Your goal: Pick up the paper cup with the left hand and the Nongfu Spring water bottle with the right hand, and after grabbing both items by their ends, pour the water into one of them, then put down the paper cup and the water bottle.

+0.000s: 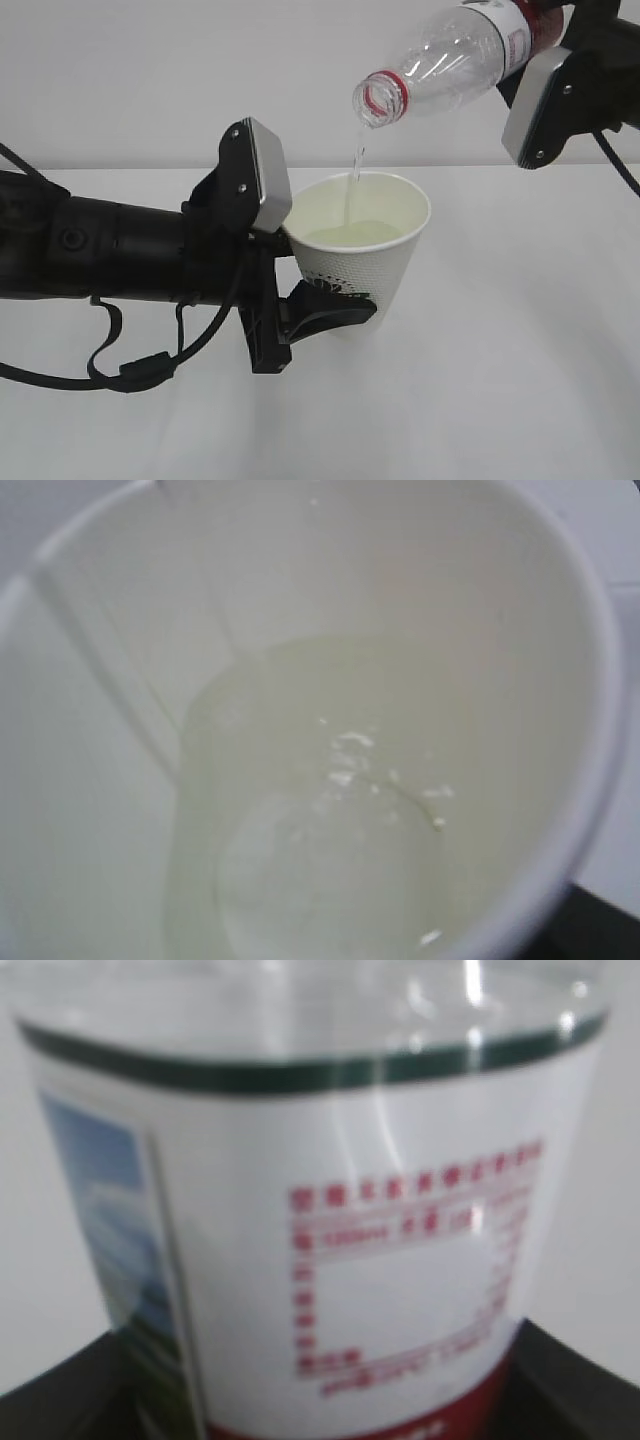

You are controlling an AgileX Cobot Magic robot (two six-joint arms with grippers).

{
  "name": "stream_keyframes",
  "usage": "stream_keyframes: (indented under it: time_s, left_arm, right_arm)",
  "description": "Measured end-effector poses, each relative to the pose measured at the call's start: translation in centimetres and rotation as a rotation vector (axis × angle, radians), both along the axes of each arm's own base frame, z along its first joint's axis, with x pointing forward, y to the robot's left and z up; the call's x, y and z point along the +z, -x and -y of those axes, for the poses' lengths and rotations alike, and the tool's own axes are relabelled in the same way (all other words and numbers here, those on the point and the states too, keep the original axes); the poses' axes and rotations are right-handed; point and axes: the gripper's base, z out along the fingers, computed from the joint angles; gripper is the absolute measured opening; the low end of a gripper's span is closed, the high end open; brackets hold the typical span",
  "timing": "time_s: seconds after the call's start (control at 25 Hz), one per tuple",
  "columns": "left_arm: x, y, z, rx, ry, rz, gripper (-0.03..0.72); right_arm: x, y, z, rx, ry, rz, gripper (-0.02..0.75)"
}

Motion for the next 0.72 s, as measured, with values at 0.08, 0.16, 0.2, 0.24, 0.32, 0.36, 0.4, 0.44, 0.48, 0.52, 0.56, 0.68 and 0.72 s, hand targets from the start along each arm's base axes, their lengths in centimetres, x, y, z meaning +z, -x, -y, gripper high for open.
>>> stream_keyframes:
  time_s: [0.08, 0.16, 0.2, 0.24, 0.32, 0.36, 0.4, 0.44, 0.48, 0.52, 0.56, 0.68, 0.72]
  left_arm:
    - [0.0, 0.0, 0.0, 0.0, 0.0, 0.0, 0.482]
    - [0.0, 0.0, 0.0, 0.0, 0.0, 0.0, 0.482]
    - [0.0, 0.0, 0.0, 0.0, 0.0, 0.0, 0.482]
    - [0.0, 0.0, 0.0, 0.0, 0.0, 0.0, 0.482]
    - [0.0, 0.0, 0.0, 0.0, 0.0, 0.0, 0.482]
    - [0.0, 0.0, 0.0, 0.0, 0.0, 0.0, 0.482]
    - [0.0, 0.0, 0.0, 0.0, 0.0, 0.0, 0.482]
    - [0.0, 0.0, 0.0, 0.0, 0.0, 0.0, 0.482]
    - [0.0, 0.0, 0.0, 0.0, 0.0, 0.0, 0.482]
    - [0.0, 0.0, 0.0, 0.0, 0.0, 0.0, 0.482]
    - [0.0, 0.0, 0.0, 0.0, 0.0, 0.0, 0.482]
    - [0.0, 0.0, 0.0, 0.0, 0.0, 0.0, 0.482]
    - [0.0, 0.0, 0.0, 0.0, 0.0, 0.0, 0.482]
  right_arm:
    - [0.0, 0.0, 0.0, 0.0, 0.002, 0.001, 0.522]
    - [0.0, 0.0, 0.0, 0.0, 0.001, 0.001, 0.522]
    - [0.0, 0.0, 0.0, 0.0, 0.001, 0.001, 0.522]
    - [0.0, 0.0, 0.0, 0.0, 0.002, 0.001, 0.522]
    - [0.0, 0.0, 0.0, 0.0, 0.002, 0.001, 0.522]
    - [0.0, 0.0, 0.0, 0.0, 0.002, 0.001, 0.522]
    - [0.0, 0.0, 0.0, 0.0, 0.002, 0.001, 0.522]
    - [0.0, 0.0, 0.0, 0.0, 0.003, 0.002, 0.522]
    - [0.0, 0.0, 0.0, 0.0, 0.003, 0.002, 0.522]
    - [0.0, 0.0, 0.0, 0.0, 0.003, 0.002, 0.522]
    - [0.0, 0.0, 0.0, 0.0, 0.003, 0.002, 0.522]
    - [0.0, 0.0, 0.0, 0.0, 0.003, 0.002, 0.522]
    - [0.0, 0.0, 0.0, 0.0, 0.003, 0.002, 0.522]
